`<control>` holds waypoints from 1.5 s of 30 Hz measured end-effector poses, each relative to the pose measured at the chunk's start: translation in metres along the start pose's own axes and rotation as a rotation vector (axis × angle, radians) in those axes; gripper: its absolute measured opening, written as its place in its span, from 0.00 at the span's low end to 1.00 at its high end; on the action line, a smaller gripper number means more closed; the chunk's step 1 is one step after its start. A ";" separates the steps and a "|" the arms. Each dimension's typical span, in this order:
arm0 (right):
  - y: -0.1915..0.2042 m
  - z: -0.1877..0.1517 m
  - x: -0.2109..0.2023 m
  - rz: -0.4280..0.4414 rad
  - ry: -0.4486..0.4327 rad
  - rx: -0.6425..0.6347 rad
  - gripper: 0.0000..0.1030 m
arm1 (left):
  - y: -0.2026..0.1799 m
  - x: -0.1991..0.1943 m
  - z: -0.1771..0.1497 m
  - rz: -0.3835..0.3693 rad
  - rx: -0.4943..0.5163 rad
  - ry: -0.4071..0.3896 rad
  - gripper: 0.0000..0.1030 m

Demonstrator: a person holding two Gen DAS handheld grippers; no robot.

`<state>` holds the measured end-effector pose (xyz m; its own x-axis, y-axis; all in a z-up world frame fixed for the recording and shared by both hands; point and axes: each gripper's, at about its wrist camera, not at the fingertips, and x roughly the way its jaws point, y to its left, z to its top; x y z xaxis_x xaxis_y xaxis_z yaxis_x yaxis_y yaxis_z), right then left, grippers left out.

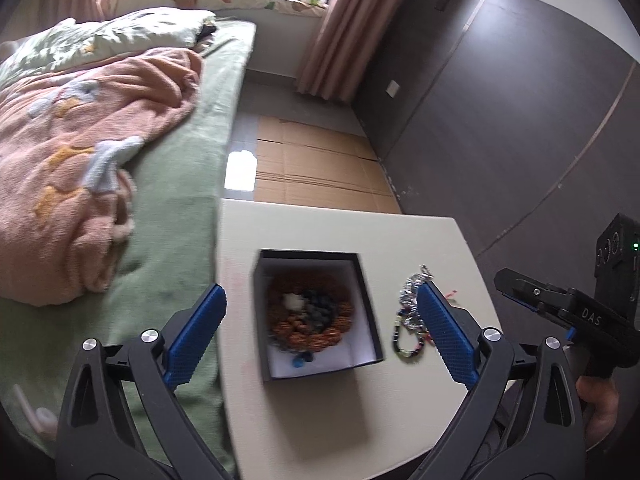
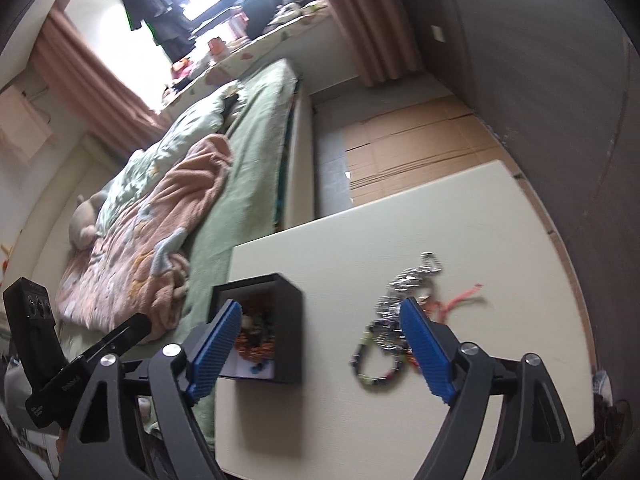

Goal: Organize jewelry
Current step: 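Grasp the silver chain bracelet from the pile with the left tool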

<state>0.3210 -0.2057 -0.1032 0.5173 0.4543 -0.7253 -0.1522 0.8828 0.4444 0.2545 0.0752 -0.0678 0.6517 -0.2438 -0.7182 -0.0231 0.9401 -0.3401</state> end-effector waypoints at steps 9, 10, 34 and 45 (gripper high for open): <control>-0.058 -0.005 -0.016 -0.041 -0.022 0.091 0.87 | -0.049 0.029 0.002 -0.074 0.049 0.048 0.93; -0.063 -0.005 -0.017 -0.045 -0.022 0.099 0.87 | -0.054 0.032 0.003 -0.079 0.053 0.055 0.92; -0.152 -0.022 -0.001 -0.077 0.047 0.321 0.48 | -0.138 0.165 0.014 -0.115 0.217 0.317 0.51; -0.172 -0.020 0.003 -0.133 0.052 0.364 0.43 | -0.160 0.216 0.011 -0.087 0.276 0.397 0.44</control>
<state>0.3321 -0.3537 -0.1926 0.4672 0.3524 -0.8109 0.2271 0.8385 0.4953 0.4069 -0.1251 -0.1620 0.3020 -0.3455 -0.8885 0.2549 0.9273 -0.2740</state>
